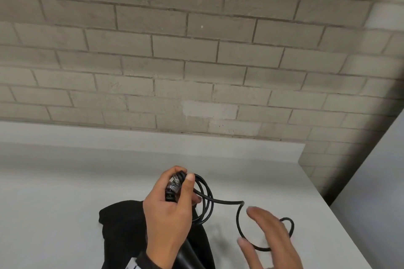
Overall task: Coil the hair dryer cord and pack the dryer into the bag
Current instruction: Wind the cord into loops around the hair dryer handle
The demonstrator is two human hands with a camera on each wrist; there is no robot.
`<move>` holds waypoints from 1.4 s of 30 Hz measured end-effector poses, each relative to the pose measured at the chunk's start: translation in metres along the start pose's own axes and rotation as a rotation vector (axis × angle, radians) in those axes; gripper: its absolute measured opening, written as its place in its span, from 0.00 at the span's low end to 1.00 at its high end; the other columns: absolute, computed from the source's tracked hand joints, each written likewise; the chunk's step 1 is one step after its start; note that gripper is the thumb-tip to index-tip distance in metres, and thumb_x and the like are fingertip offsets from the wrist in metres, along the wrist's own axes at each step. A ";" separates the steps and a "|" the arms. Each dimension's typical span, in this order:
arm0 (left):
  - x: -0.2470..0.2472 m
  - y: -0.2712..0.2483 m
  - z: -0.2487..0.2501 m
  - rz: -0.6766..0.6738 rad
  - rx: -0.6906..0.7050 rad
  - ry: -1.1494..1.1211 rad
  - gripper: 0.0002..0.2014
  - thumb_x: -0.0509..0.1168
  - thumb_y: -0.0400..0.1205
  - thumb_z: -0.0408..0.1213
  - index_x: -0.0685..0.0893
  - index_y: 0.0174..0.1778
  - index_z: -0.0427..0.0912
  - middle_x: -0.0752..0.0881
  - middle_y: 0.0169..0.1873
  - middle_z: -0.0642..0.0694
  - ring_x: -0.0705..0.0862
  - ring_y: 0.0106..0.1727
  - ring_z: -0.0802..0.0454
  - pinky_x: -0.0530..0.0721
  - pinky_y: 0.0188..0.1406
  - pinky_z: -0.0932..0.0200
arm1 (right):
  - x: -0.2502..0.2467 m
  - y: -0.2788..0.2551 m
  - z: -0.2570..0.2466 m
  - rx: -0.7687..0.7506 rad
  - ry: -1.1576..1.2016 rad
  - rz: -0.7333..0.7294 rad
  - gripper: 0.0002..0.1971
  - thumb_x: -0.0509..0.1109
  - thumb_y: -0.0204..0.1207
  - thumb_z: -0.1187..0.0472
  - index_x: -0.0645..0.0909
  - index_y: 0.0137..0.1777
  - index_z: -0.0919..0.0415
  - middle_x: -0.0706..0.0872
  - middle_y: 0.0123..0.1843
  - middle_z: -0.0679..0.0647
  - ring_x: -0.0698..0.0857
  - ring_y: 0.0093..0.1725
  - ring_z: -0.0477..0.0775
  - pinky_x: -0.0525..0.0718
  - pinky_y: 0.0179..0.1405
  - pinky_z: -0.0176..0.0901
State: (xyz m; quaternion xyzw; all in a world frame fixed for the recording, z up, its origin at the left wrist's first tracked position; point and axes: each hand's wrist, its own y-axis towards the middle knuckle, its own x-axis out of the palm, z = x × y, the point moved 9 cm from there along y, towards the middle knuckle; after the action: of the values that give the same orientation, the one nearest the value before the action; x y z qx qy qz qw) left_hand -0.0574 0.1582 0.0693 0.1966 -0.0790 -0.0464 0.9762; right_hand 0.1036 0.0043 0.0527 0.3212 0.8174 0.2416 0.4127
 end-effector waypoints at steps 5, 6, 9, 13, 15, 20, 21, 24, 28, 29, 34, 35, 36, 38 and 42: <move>-0.004 -0.001 0.002 0.008 0.016 -0.005 0.07 0.71 0.75 0.44 0.87 0.47 0.51 0.89 0.28 0.45 0.89 0.26 0.54 0.86 0.33 0.68 | 0.034 0.031 -0.005 -0.111 -0.044 -0.224 0.14 0.63 0.81 0.46 0.73 0.65 0.40 0.81 0.55 0.33 0.74 0.63 0.24 0.72 0.66 0.27; -0.005 -0.001 0.002 0.013 0.019 -0.006 0.06 0.71 0.74 0.45 0.87 0.46 0.51 0.89 0.29 0.46 0.89 0.26 0.54 0.87 0.33 0.67 | 0.032 0.037 -0.014 -0.144 0.000 -0.241 0.08 0.63 0.81 0.49 0.76 0.59 0.41 0.82 0.48 0.34 0.78 0.53 0.27 0.76 0.54 0.25; -0.006 -0.001 -0.001 -0.012 0.016 -0.008 0.08 0.72 0.74 0.46 0.88 0.47 0.52 0.90 0.33 0.49 0.91 0.29 0.51 0.92 0.37 0.54 | 0.010 0.061 -0.041 -0.215 0.149 -0.161 0.04 0.68 0.80 0.56 0.83 0.51 0.48 0.81 0.41 0.37 0.76 0.37 0.36 0.74 0.38 0.24; 0.000 -0.001 0.003 -0.125 0.072 -0.027 0.12 0.73 0.76 0.56 0.88 0.48 0.54 0.91 0.41 0.53 0.93 0.39 0.54 0.92 0.44 0.57 | -0.004 0.091 -0.068 -0.249 0.226 -0.126 0.02 0.71 0.79 0.62 0.86 0.48 0.56 0.82 0.38 0.39 0.78 0.36 0.37 0.73 0.38 0.24; 0.004 -0.001 0.008 -0.218 0.095 -0.046 0.18 0.73 0.71 0.63 0.88 0.49 0.57 0.92 0.44 0.52 0.92 0.45 0.55 0.89 0.46 0.63 | -0.003 0.104 -0.075 -0.233 0.242 -0.123 0.03 0.72 0.77 0.64 0.86 0.48 0.58 0.83 0.38 0.38 0.79 0.36 0.37 0.73 0.38 0.21; 0.010 -0.003 0.012 -0.363 0.121 -0.045 0.18 0.81 0.63 0.51 0.89 0.47 0.58 0.94 0.45 0.50 0.92 0.48 0.50 0.86 0.48 0.68 | 0.013 0.119 -0.065 -0.055 0.367 -0.098 0.03 0.74 0.76 0.59 0.87 0.48 0.51 0.88 0.38 0.47 0.83 0.33 0.48 0.83 0.35 0.40; 0.010 -0.003 0.013 -0.360 0.138 -0.029 0.16 0.81 0.64 0.49 0.89 0.46 0.57 0.94 0.45 0.51 0.92 0.47 0.51 0.86 0.48 0.68 | 0.019 0.119 -0.060 0.003 0.398 -0.096 0.03 0.74 0.76 0.59 0.87 0.47 0.50 0.89 0.38 0.48 0.85 0.35 0.51 0.85 0.38 0.47; 0.007 -0.004 0.016 -0.320 0.170 -0.040 0.11 0.78 0.68 0.48 0.90 0.46 0.57 0.94 0.43 0.52 0.93 0.46 0.53 0.87 0.48 0.66 | 0.031 0.113 -0.045 0.137 0.435 -0.069 0.03 0.75 0.75 0.60 0.87 0.42 0.49 0.89 0.38 0.49 0.87 0.39 0.55 0.87 0.43 0.53; 0.002 -0.008 0.022 -0.245 0.232 -0.033 0.10 0.74 0.73 0.53 0.90 0.48 0.56 0.94 0.42 0.55 0.93 0.45 0.54 0.86 0.45 0.69 | 0.043 0.094 -0.024 0.287 0.429 -0.085 0.05 0.76 0.74 0.58 0.87 0.38 0.49 0.90 0.35 0.49 0.86 0.35 0.51 0.85 0.39 0.46; 0.000 -0.008 0.023 -0.217 0.237 -0.037 0.12 0.73 0.74 0.56 0.90 0.48 0.56 0.94 0.41 0.56 0.93 0.44 0.55 0.86 0.45 0.70 | 0.046 0.088 -0.020 0.322 0.439 -0.096 0.05 0.76 0.75 0.57 0.87 0.37 0.49 0.89 0.34 0.52 0.85 0.33 0.52 0.84 0.36 0.44; -0.008 -0.010 0.022 -0.080 0.232 -0.013 0.09 0.71 0.73 0.53 0.90 0.46 0.57 0.92 0.39 0.60 0.91 0.42 0.60 0.83 0.40 0.76 | 0.056 0.054 -0.020 0.452 0.613 -0.182 0.11 0.76 0.72 0.45 0.87 0.40 0.52 0.90 0.36 0.60 0.87 0.34 0.53 0.82 0.34 0.35; -0.008 -0.010 0.021 -0.072 0.226 -0.017 0.09 0.71 0.73 0.52 0.90 0.47 0.57 0.93 0.40 0.59 0.92 0.43 0.59 0.84 0.41 0.74 | 0.060 0.048 -0.024 0.469 0.656 -0.242 0.12 0.77 0.66 0.45 0.87 0.41 0.51 0.90 0.37 0.58 0.88 0.35 0.49 0.83 0.36 0.34; -0.009 -0.010 0.019 -0.075 0.215 -0.024 0.09 0.70 0.74 0.51 0.90 0.47 0.56 0.93 0.41 0.58 0.92 0.43 0.57 0.86 0.42 0.71 | 0.065 0.042 -0.027 0.483 0.685 -0.310 0.12 0.79 0.62 0.47 0.88 0.42 0.51 0.91 0.37 0.57 0.89 0.37 0.48 0.84 0.38 0.35; -0.009 -0.009 0.016 -0.085 0.194 -0.024 0.09 0.70 0.75 0.51 0.91 0.47 0.56 0.94 0.43 0.56 0.92 0.46 0.56 0.88 0.44 0.68 | 0.069 0.034 -0.029 0.512 0.669 -0.399 0.09 0.82 0.62 0.57 0.87 0.41 0.53 0.91 0.37 0.56 0.89 0.37 0.48 0.85 0.39 0.37; -0.004 -0.004 0.015 -0.132 0.094 -0.026 0.11 0.70 0.74 0.56 0.91 0.44 0.57 0.94 0.43 0.54 0.92 0.49 0.56 0.88 0.47 0.66 | 0.063 0.040 -0.031 0.441 0.560 -0.433 0.05 0.79 0.69 0.63 0.86 0.40 0.53 0.89 0.37 0.58 0.86 0.36 0.48 0.84 0.37 0.37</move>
State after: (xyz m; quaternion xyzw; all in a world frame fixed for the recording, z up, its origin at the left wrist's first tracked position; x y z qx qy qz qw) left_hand -0.0642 0.1489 0.0810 0.2464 -0.0807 -0.1096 0.9596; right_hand 0.0628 0.0730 0.0635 0.1444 0.9789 0.0462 0.1371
